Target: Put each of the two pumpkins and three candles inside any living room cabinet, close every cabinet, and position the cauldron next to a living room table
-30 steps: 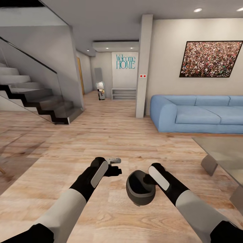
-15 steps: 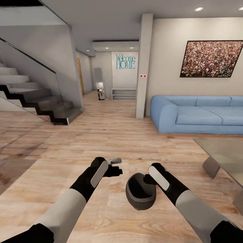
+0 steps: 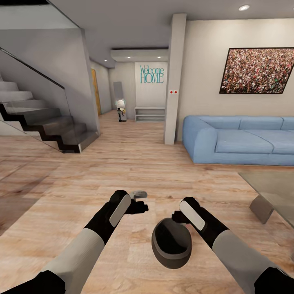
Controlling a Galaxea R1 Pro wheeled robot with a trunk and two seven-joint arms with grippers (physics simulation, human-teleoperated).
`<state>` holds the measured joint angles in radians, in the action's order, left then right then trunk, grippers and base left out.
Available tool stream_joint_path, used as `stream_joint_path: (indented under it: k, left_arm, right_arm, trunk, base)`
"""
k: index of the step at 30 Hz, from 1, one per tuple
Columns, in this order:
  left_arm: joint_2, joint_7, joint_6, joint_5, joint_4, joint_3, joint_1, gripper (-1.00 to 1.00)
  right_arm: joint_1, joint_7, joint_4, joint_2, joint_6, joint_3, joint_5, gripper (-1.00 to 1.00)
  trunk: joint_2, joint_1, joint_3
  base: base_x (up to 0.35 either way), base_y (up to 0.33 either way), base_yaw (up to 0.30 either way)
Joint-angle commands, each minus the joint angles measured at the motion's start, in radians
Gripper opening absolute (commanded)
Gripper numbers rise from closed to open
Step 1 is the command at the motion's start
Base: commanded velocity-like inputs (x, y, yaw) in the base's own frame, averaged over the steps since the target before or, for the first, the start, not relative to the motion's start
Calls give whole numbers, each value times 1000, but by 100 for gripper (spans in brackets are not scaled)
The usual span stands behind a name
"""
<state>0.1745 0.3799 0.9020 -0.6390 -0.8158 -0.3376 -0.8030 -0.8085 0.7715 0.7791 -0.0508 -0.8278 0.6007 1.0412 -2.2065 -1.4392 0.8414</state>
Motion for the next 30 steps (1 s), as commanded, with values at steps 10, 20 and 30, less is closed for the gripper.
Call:
stream_joint_path:
  k: [10, 20, 30]
  left_arm:
    - [0, 11, 2, -10, 0, -1, -1, 100]
    - [0, 10, 2, -10, 1, -11, -1, 100]
    - [0, 10, -58, -10, 51, -55, 1, 100]
  right_arm:
    - [-1, -6, 0, -1, 0, 5, 11, 100]
    - [-1, -41, -18, -1, 0, 4, 11, 100]
    - [-53, -371, -404, 0, 83, 13, -47, 100]
  trunk:
    - [0, 0, 1]
    - [0, 0, 1]
    - [0, 0, 1]
  base:
    - [262, -153, 0]
    - [205, 58, 0]
    - [5, 2, 0]
